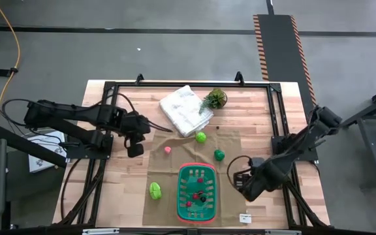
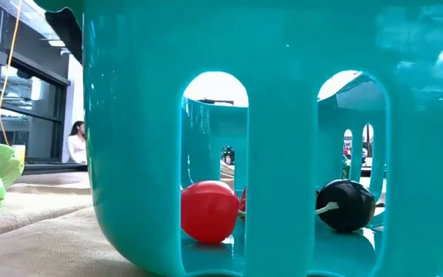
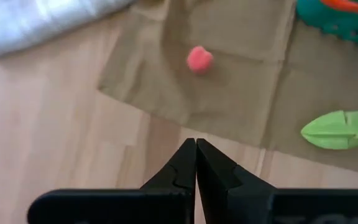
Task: Pick and placing Produce into tupperware
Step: Put the yellow corn into the blue bin
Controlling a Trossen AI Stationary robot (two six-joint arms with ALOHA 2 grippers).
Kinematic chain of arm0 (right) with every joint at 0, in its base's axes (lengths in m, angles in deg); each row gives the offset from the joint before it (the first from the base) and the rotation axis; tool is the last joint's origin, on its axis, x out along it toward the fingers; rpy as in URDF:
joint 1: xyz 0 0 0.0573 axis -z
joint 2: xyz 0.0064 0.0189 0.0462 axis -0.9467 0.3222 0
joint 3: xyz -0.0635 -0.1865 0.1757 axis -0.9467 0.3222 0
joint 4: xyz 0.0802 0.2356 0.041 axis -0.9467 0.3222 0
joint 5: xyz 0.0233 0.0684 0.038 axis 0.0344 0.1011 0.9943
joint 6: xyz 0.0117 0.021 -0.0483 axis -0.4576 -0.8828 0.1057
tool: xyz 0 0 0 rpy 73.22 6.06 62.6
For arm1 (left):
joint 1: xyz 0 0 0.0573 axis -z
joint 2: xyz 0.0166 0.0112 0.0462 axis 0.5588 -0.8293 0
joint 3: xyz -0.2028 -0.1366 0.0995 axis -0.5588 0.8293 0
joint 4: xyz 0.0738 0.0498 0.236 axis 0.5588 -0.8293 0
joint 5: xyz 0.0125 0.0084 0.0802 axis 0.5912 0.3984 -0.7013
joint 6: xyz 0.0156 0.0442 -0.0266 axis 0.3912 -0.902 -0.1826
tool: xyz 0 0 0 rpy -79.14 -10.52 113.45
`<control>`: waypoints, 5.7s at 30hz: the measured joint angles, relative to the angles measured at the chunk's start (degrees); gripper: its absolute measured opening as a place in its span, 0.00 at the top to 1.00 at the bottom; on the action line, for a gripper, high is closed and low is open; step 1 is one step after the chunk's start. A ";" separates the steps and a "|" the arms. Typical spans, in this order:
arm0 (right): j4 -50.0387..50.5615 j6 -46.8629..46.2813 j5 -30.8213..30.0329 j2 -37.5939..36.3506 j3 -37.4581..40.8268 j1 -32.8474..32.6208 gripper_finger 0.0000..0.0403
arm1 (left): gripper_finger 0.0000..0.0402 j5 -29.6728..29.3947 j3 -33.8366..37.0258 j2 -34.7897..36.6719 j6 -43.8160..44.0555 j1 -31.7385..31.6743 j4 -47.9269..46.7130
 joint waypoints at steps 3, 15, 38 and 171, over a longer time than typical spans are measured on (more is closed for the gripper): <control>2.48 -0.27 0.06 3.64 -3.05 0.75 0.56 | 0.99 2.51 2.05 0.00 -0.84 0.00 1.51; -0.15 -0.27 0.89 5.22 0.33 3.45 0.56 | 0.99 4.89 2.98 0.94 -7.00 0.00 -2.05; -14.67 -1.63 4.44 -14.42 25.16 5.70 0.56 | 0.99 5.17 2.95 2.98 -7.49 0.00 -1.56; -25.55 137.47 -1.27 -1.09 20.61 -6.32 0.62 | 0.99 14.99 2.95 3.67 45.05 0.00 35.48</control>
